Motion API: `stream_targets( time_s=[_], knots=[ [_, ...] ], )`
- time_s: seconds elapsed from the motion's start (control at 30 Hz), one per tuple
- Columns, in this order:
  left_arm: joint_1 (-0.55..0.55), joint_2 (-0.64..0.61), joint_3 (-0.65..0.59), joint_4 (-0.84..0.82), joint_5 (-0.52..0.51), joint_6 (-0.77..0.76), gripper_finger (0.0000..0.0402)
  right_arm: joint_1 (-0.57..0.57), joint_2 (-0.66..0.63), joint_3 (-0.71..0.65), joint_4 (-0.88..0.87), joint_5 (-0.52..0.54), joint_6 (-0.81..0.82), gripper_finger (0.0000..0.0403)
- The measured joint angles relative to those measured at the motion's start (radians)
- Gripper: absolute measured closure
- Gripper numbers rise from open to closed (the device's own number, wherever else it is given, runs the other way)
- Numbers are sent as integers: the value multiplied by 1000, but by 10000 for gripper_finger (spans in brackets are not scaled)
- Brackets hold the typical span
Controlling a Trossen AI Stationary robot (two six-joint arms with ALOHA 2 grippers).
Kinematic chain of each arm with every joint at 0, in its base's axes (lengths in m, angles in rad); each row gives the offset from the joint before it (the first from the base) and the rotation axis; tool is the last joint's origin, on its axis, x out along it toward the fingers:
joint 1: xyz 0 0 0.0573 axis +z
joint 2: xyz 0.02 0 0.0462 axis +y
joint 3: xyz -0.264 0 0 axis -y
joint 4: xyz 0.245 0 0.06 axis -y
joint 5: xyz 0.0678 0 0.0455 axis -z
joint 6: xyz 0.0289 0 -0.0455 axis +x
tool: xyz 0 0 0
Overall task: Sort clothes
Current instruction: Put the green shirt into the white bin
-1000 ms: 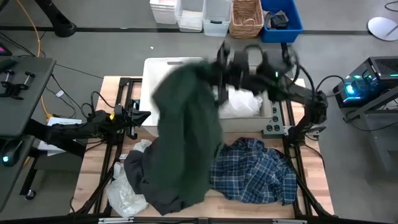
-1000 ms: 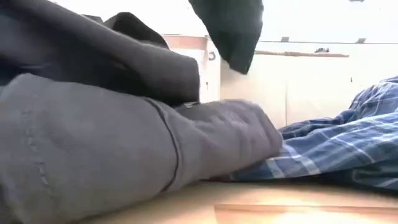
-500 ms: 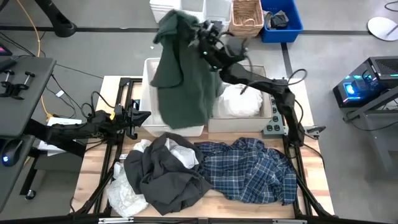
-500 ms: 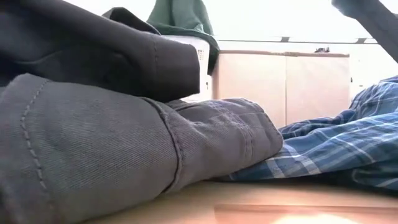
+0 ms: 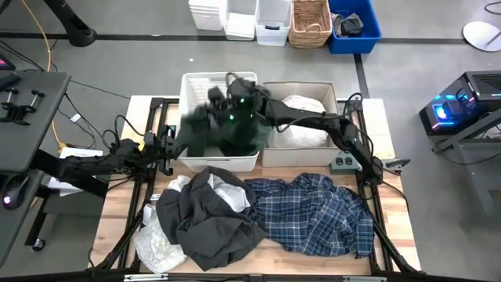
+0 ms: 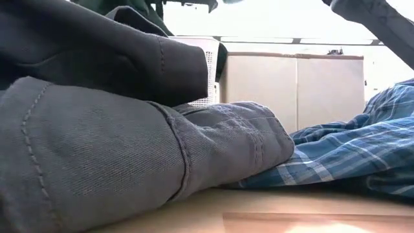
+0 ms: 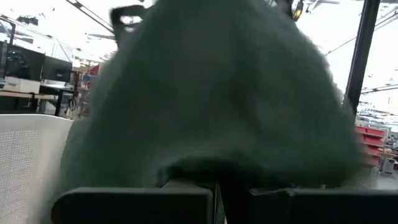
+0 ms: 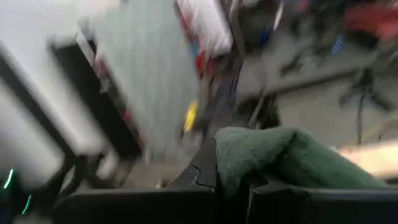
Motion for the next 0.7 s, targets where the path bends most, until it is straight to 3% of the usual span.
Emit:
stream_targets(
  time_s=[0.1,0.2,0.3,0.43,0.53,0.7],
  knots=[
    [0,0,0,0,-1,0,401,26,-40,0,-283,1,-152,402],
    [0,0,0,0,-2,0,401,41,-69,1,-549,127,-254,402],
    [0,0,0,0,-2,0,401,44,-81,0,-657,307,-293,402],
    [0,0,0,0,-1,0,401,42,-87,1,-708,426,-229,391],
    [0,0,0,0,-1,0,401,40,-78,-2,-767,430,-215,350],
    [0,0,0,0,-1,0,401,35,-87,-4,-801,506,-259,248]
  ],
)
